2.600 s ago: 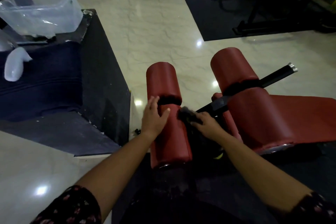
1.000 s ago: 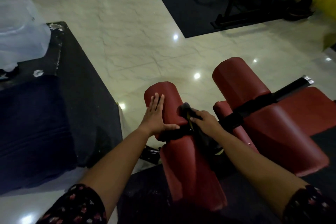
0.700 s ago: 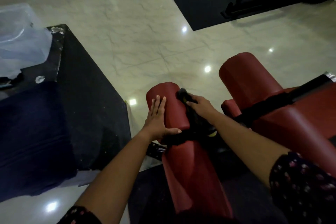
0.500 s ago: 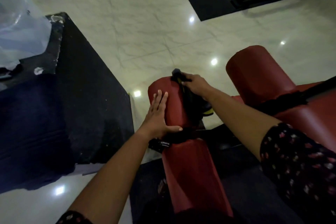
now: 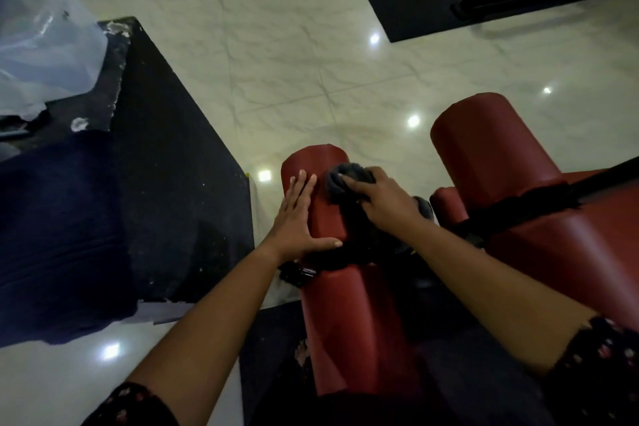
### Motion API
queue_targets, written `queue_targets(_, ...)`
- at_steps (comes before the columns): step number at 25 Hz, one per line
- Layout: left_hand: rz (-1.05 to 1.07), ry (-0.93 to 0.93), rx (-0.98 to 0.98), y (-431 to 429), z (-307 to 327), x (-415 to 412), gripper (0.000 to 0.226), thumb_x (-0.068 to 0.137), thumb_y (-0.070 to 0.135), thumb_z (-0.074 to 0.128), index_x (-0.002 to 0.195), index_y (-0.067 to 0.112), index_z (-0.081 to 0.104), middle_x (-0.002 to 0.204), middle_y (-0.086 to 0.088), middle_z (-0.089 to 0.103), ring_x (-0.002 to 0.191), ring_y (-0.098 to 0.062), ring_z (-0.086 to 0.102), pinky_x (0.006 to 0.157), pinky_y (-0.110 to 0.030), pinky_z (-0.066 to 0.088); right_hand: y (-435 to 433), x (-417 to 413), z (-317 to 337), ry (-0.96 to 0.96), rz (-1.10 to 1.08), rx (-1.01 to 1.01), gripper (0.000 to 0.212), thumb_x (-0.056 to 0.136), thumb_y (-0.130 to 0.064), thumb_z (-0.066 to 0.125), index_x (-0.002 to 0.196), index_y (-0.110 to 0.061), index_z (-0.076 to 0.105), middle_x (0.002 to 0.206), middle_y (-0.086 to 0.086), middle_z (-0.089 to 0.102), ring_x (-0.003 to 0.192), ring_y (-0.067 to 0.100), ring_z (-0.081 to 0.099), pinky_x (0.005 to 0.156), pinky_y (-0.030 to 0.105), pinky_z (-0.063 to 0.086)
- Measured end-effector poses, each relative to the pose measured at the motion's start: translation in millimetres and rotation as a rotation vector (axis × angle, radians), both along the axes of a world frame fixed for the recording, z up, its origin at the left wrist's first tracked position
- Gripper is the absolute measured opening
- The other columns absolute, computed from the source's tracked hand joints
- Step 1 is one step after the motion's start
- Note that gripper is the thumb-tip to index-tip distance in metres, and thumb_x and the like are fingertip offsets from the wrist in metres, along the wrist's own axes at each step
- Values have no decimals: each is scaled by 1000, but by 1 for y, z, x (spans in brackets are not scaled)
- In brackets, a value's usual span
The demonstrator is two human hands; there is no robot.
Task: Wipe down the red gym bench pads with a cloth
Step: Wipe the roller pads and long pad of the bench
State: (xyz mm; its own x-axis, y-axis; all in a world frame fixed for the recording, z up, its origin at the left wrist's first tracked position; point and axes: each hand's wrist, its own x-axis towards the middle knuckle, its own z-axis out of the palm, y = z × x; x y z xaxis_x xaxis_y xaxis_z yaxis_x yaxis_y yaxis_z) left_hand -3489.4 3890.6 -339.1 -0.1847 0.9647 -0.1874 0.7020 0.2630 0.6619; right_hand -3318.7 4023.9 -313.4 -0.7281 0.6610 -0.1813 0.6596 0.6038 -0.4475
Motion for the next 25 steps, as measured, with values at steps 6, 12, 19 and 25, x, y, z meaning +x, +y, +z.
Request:
queue_targets(6, 231, -209, 65, -3, 2, -3, 91, 78, 71, 38, 155, 28, 15, 162, 14, -3, 148, -5, -5, 121, -35, 5, -54, 55, 0, -31, 66, -47, 55, 96, -25, 49, 144, -47, 35, 146, 6, 31, 121, 32, 45, 90, 46, 49)
queue_targets(12, 382, -131, 104, 4, -11, 12, 61, 101, 39, 38, 155, 23, 13, 164, 1, 1, 150, -17, 3, 121, -32, 5, -63, 46, 12, -66, 43, 37, 54, 97, -30, 44, 143, -53, 31, 150, -1, 26, 123, 26, 43, 88, 41, 50)
queue_targets(19, 427, -52, 169, -1, -15, 16, 64, 95, 50, 20, 154, 25, 19, 163, 5, 10, 148, -12, 11, 115, -21, 7, 5, -33, 11, -65, -84, 108, 48, 97, -29, 44, 140, -50, 40, 143, 2, 34, 116, 33, 48, 87, 43, 49)
queue_targets(25, 441, -69, 192, 0, -17, 14, 61, 97, 51, 18, 153, 28, 19, 162, 7, 13, 145, -8, 14, 113, -19, 11, 52, -94, 26, -200, -24, 186, 49, 97, -25, 43, 138, -51, 40, 131, 4, 38, 112, 32, 48, 81, 42, 43)
